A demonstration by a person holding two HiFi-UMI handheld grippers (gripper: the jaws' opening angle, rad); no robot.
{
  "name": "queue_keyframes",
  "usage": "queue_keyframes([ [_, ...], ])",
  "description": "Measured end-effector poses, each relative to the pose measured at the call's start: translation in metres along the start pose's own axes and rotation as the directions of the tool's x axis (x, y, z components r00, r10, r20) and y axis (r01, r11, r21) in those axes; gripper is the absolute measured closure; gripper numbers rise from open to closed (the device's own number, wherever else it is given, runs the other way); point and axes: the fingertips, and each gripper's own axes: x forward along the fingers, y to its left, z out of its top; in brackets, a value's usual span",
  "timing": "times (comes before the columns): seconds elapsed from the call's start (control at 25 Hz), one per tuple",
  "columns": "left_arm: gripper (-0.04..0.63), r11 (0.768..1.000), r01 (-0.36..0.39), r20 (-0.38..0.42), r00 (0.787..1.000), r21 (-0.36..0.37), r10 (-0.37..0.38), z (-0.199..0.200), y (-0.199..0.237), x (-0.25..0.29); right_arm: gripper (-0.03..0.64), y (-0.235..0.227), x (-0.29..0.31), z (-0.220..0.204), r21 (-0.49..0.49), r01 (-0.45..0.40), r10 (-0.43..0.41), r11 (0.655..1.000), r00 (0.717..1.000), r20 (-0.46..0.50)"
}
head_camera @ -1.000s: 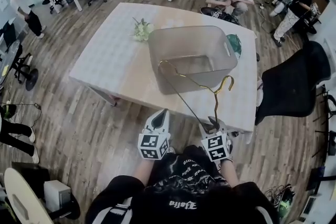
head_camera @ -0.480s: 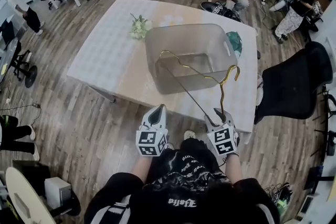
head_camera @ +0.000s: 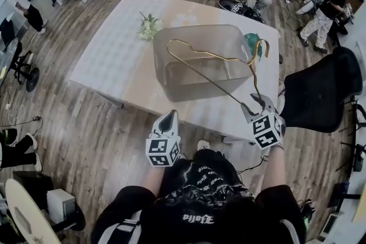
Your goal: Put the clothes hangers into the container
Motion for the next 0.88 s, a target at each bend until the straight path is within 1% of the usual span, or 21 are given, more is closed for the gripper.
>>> queue_keyframes([
  [0.08, 0.575, 1.000, 0.010, -0.012, 1.000, -0.022, -0.010, -0.003, -0.002, 0.002, 0.445, -0.019, 0.002, 0.004, -0.065, -0.008, 0.007, 0.998, 1.000, -0.025],
  [0.2, 0.575, 1.000, 0.013, -0.019, 1.000, -0.023, -0.014, -0.004, -0.004, 0.007, 0.446, -0.046, 0.005, 0.011, -0.151, -0.039, 0.031, 0.988, 0.998, -0.058],
  [0.32, 0.575, 1.000, -0.001, -0.011, 1.000, -0.021, 0.001, 0.000, -0.004, 0.008, 0.445, -0.071, 0.010, 0.017, -0.257, -0.069, 0.041, 0.964, 0.993, -0.111],
  [0.44, 0.575, 0.999, -0.023, -0.003, 1.000, -0.026, 0.023, 0.004, -0.002, 0.009, 0.445, -0.094, 0.015, 0.023, -0.363, -0.090, 0.032, 0.928, 0.986, -0.164],
  [0.56, 0.575, 0.998, -0.045, 0.003, 0.999, -0.036, 0.045, 0.005, 0.003, 0.011, 0.445, -0.116, 0.023, 0.029, -0.436, -0.094, 0.002, 0.895, 0.978, -0.208],
  [0.64, 0.575, 0.997, -0.058, 0.007, 0.998, -0.041, 0.058, 0.006, 0.006, 0.012, 0.445, -0.129, 0.029, 0.034, -0.488, -0.098, -0.023, 0.867, 0.972, -0.236],
  [0.8, 0.575, 0.995, -0.092, 0.020, 0.996, -0.047, 0.093, 0.011, 0.012, 0.015, 0.445, -0.151, 0.045, 0.045, -0.583, -0.135, -0.050, 0.801, 0.956, -0.289],
  [0.88, 0.575, 0.993, -0.109, 0.025, 0.994, -0.051, 0.110, 0.012, 0.017, 0.018, 0.445, -0.161, 0.054, 0.053, -0.639, -0.147, -0.078, 0.755, 0.947, -0.310],
])
